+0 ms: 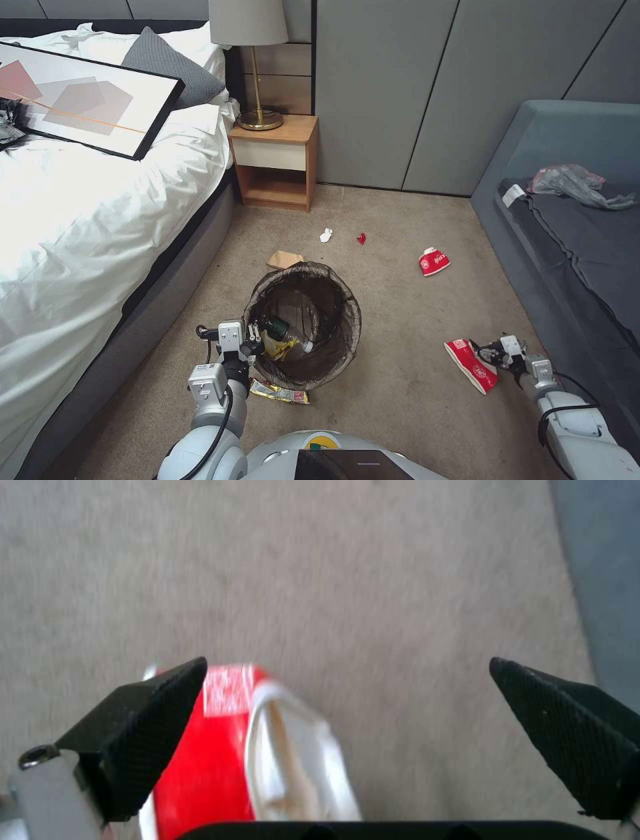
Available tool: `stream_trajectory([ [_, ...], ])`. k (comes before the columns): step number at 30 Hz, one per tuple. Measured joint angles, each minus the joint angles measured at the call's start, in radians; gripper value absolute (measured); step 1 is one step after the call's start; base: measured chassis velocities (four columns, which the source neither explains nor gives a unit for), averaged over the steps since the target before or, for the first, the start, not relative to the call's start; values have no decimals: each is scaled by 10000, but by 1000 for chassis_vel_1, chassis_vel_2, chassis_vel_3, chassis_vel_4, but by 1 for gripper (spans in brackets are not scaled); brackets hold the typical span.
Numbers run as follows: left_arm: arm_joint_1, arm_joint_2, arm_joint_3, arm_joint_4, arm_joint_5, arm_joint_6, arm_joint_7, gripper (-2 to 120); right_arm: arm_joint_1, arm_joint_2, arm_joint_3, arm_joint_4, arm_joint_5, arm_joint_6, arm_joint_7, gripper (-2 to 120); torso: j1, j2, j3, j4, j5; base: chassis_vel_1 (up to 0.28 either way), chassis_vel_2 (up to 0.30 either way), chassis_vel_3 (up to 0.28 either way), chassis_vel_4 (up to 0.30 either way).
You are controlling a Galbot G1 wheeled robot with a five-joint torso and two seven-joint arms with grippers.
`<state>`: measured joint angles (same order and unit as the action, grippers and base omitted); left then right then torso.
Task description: Pick up the trash bin, then pick up the garbage from the floor and place it into the trash bin.
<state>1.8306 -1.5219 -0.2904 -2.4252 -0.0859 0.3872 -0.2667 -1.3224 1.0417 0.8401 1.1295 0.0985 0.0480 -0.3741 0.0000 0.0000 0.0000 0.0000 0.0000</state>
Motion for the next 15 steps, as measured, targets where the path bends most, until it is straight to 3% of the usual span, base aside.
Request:
stream_trajectory([
  [15, 13, 28, 89, 6, 17, -35, -9, 2, -88, 462, 164, -520, -687, 507, -650, 100, 0, 0, 0, 0, 1, 0, 0, 0, 0],
])
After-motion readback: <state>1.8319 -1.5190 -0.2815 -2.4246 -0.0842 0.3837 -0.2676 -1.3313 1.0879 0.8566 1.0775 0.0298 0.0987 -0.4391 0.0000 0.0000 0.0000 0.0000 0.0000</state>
